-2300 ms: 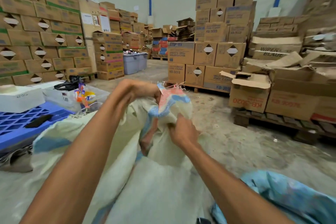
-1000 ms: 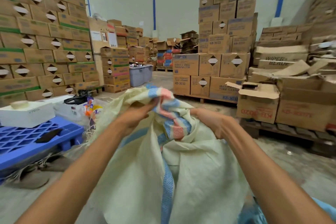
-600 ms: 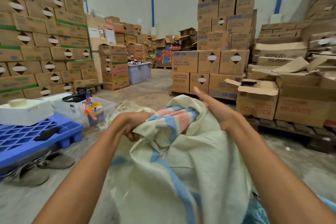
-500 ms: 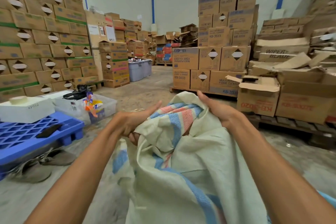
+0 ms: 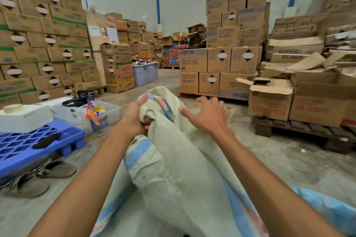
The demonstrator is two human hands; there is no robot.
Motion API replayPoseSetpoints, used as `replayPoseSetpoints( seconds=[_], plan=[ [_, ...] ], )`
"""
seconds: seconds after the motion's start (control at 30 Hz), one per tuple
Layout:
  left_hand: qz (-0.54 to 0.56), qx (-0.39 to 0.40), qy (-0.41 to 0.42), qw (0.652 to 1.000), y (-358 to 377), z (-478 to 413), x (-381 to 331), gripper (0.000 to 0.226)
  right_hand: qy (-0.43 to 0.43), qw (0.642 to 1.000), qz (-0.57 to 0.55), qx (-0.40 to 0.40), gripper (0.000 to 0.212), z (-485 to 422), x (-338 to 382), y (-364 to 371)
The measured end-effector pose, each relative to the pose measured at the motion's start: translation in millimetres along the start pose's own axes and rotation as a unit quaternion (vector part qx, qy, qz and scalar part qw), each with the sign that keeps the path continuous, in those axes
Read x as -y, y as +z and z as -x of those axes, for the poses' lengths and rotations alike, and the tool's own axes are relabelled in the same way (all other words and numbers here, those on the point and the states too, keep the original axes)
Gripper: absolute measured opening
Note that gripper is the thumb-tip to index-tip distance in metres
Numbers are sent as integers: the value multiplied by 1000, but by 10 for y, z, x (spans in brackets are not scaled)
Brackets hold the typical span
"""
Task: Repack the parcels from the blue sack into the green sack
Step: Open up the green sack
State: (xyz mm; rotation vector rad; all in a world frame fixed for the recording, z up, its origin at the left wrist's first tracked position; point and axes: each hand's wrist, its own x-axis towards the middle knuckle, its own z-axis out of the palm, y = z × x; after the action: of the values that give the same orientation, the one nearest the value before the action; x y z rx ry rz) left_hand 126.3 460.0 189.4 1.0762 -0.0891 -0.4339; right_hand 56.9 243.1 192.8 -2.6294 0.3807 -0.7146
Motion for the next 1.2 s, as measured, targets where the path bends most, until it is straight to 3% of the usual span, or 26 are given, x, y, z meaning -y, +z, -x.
replayPoseSetpoints(
  seconds=[0.07, 0.13, 0.17, 0.23, 0.27, 0.33, 0.4, 0.5, 0.57, 0.63, 0.7, 0.77, 0.8, 0.87, 0.9, 0.93, 0.97, 1.0, 1.03, 1.07, 1.1, 1.13, 1.17, 1.2],
  plan=[
    [95, 17, 44, 994, 25, 95, -103, 53, 61, 988, -37, 136, 123, 28, -16, 81],
    [153, 67, 102, 981, 78, 167, -200, 51, 93, 961, -114, 235, 140, 55, -94, 222],
    [164, 89, 115, 976, 103, 203, -230, 51, 90, 947, -175, 254, 131, 52, -156, 315],
    [149, 82, 138, 976, 82, 246, -267, 51, 124, 909, -313, 244, 68, 43, -278, 457],
    [124, 65, 137, 981, 51, 272, -294, 51, 163, 875, -386, 241, 40, 78, -311, 448],
    [38, 10, 108, 993, -140, 277, -313, 48, 221, 798, -504, 245, 16, 234, -409, 293],
    [-65, -98, 52, 992, -448, 259, -204, 35, 246, 781, -534, 213, 30, 291, -571, 132],
    [-140, -255, -52, 956, -978, 257, 176, 27, 292, 753, -566, 165, 34, 467, -735, -80],
    [-165, -283, -137, 935, -1141, 315, 391, 37, 300, 726, -596, 166, 41, 442, -780, 11],
    [-246, -255, -204, 913, -1084, 339, 441, 47, 342, 690, -623, 142, 42, 459, -732, 11],
    [-400, -232, -262, 847, -819, 382, 339, 68, 353, 654, -653, 146, 39, 447, -661, -26],
    [-578, -235, -281, 729, -408, 456, 190, 68, 340, 619, -691, 154, 39, 414, -563, -63],
    [-680, -255, -224, 650, -239, 466, 107, 55, 330, 612, -700, 165, 38, 415, -512, -79],
    [-815, -328, -22, 478, 3, 388, -41, 42, 312, 611, -707, 171, 38, 369, -451, -81],
    [-821, -355, 85, 439, 137, 364, -100, 39, 306, 612, -708, 175, 38, 359, -416, -106],
    [-802, -364, 174, 441, 255, 330, -143, 39, 302, 618, -705, 175, 39, 321, -409, -111],
    [-780, -327, 230, 481, 321, 271, -184, 48, 300, 623, -702, 172, 39, 298, -401, -127],
    [-756, -242, 246, 557, 368, 218, -199, 63, 294, 634, -694, 171, 38, 270, -403, -123],
    [-722, -129, 209, 647, 400, 165, -168, 84, 288, 634, -695, 179, 37, 260, -390, -135],
    [-712, -39, 168, 681, 422, 155, -83, 104, 287, 631, -695, 191, 34, 245, -377, -142],
    [-737, 9, 154, 658, 426, 150, 40, 111, 286, 630, -691, 208, 32, 226, -380, -139],
    [-764, 19, 167, 622, 402, 115, 150, 102, 277, 634, -685, 227, 32, 194, -392, -134],
    [-768, 12, 191, 611, 381, 84, 248, 78, 262, 638, -680, 248, 35, 181, -392, -162],
    [-742, 2, 199, 640, 362, 74, 314, 48, 243, 641, -675, 273, 43, 196, -385, -208]
  ],
)
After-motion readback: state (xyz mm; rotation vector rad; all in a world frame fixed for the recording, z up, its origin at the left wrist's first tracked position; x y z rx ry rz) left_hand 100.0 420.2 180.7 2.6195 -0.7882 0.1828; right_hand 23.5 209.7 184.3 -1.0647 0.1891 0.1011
